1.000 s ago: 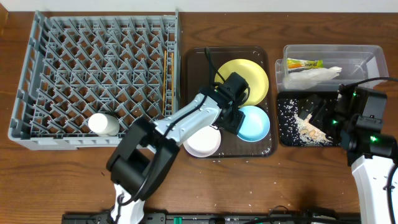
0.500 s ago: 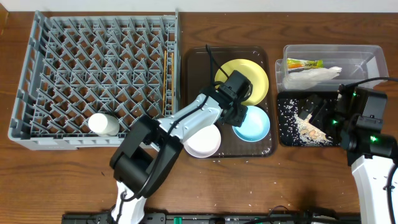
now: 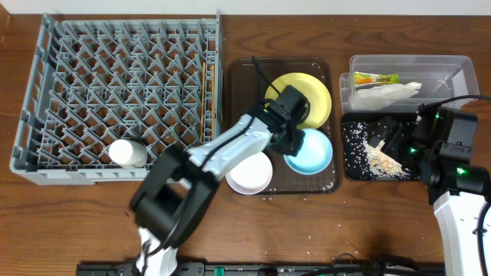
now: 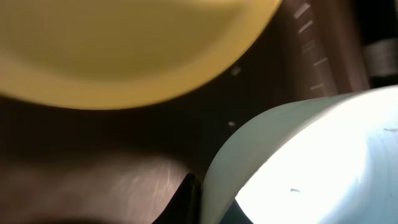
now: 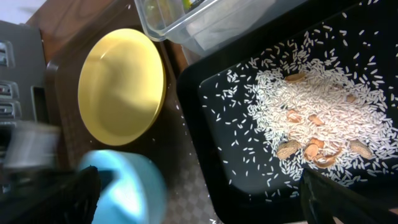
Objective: Sort waste into correct bins and load items into the dishwasher
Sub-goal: 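Lift the blue bowl and set it tilted in the dish rack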
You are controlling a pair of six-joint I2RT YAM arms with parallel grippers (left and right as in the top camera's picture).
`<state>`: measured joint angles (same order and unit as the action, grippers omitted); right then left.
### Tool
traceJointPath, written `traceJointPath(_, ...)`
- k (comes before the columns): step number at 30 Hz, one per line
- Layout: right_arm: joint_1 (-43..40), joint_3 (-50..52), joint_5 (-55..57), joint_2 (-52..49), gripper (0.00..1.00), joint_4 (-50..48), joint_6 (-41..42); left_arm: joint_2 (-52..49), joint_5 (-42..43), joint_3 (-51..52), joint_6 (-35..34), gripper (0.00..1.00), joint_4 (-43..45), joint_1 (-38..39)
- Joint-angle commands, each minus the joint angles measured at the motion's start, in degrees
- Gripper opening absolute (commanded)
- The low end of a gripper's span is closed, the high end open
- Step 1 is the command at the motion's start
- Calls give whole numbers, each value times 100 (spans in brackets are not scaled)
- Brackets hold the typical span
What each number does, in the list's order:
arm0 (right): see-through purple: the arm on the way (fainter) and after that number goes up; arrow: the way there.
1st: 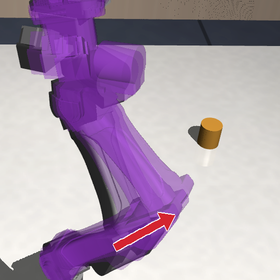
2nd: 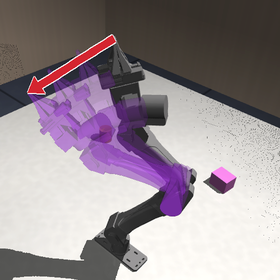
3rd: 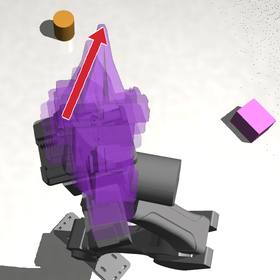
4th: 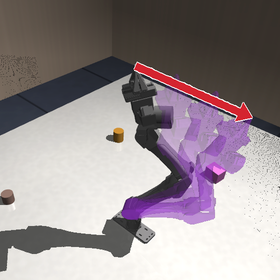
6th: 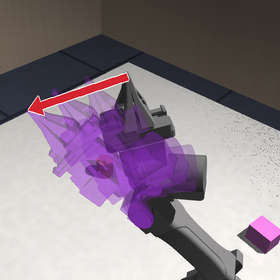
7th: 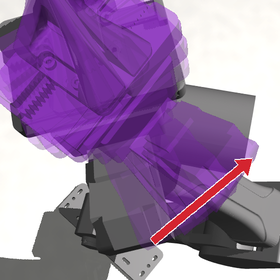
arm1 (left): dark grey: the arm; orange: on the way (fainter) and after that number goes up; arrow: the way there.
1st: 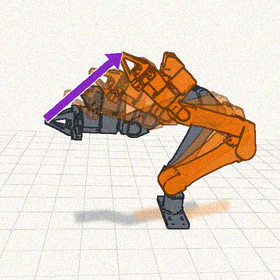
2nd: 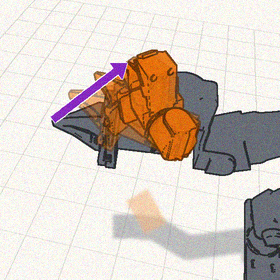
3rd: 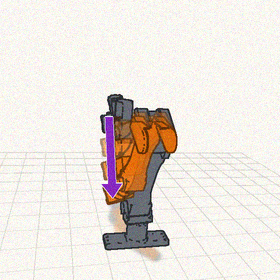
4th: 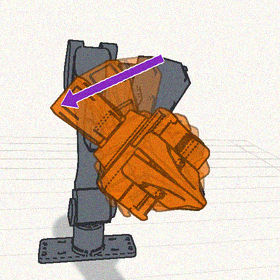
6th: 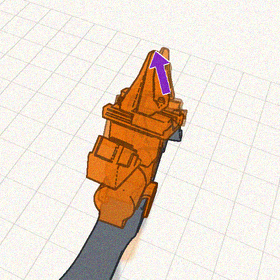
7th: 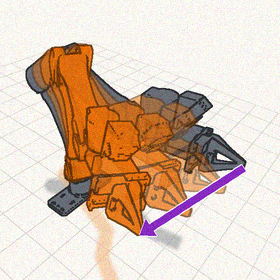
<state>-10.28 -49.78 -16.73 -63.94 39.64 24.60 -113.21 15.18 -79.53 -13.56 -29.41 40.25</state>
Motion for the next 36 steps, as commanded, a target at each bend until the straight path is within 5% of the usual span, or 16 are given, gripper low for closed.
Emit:
traceJointPath(1, -15, -79, -22, 57, 99, 7, 22, 1088, -780, -269, 92, 7, -190, -280)
traceJointPath(8, -15, -79, -22, 57, 99, 4, 22, 2251, -3539, -269, 874, 8, -1049, -859)
traceJointPath(16, -15, -79, -22, 57, 99, 4, 22, 2312, -6765, -142, 1943, 7, -1405, -1633)
traceJointPath(27, -15, -79, -22, 57, 99, 4, 22, 1862, -7254, -31, 1930, 8, -1060, -2618)
traceJointPath(36, -15, -79, -22, 57, 99, 4, 22, 857, -7842, -31, 1884, 7, -715, -2691)
